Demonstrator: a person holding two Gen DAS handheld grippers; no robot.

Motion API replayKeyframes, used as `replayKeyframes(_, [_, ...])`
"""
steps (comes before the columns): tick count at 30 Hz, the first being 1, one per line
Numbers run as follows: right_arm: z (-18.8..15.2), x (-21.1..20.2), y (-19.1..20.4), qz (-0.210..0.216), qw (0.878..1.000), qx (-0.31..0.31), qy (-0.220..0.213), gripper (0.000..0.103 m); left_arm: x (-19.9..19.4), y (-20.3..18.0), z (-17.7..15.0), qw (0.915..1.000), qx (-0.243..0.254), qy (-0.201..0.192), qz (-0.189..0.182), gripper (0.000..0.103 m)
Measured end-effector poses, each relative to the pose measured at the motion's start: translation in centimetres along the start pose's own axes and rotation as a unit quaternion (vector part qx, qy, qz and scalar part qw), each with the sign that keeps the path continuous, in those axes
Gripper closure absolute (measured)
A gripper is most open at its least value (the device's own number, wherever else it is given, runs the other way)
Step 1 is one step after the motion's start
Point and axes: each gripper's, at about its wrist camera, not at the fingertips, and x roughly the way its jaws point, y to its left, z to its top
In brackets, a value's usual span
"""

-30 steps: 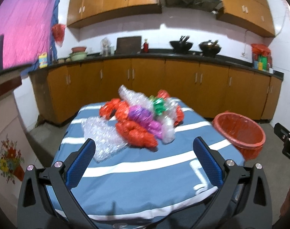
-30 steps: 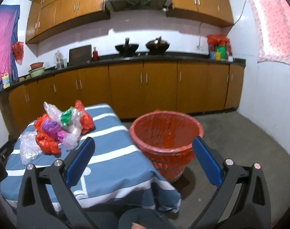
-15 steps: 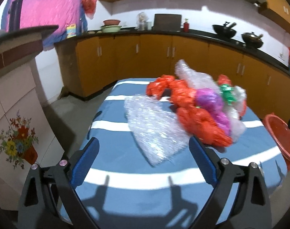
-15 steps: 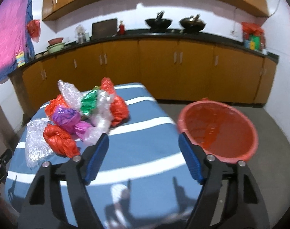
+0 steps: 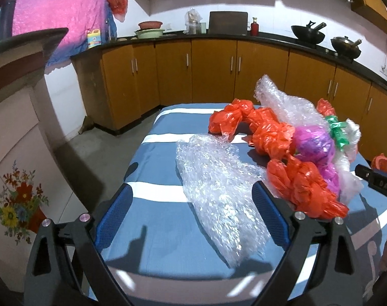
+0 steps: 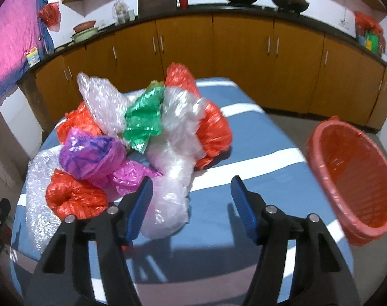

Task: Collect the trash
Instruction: 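Grasp the clear bubble wrap with the left tool while the right tool grasps a clear bag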

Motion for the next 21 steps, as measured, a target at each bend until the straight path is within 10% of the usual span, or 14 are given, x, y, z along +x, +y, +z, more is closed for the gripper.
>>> replayKeyframes(5, [-0.5, 1.8, 0.8, 0.005, 1.000, -0.006, 0.023, 0.043, 2.2, 0.3, 0.3, 0.9995, -0.008, 0.026, -0.012, 0.011])
replayKeyframes(11, [-1.0, 3.0, 1.3, 0.026, 0.998, -0.014, 0.047, 0.072, 4.8, -0.4, -0.1, 0.9964, 0.000, 0.078, -0.033, 0.020])
replayKeyframes(21, [-1.2, 1.8, 1.0, 0.041, 0.999, -0.016, 0.033, 0.091, 7.0, -0.6, -1.3, 0.9887, -0.009, 0.133, -0.069, 0.066])
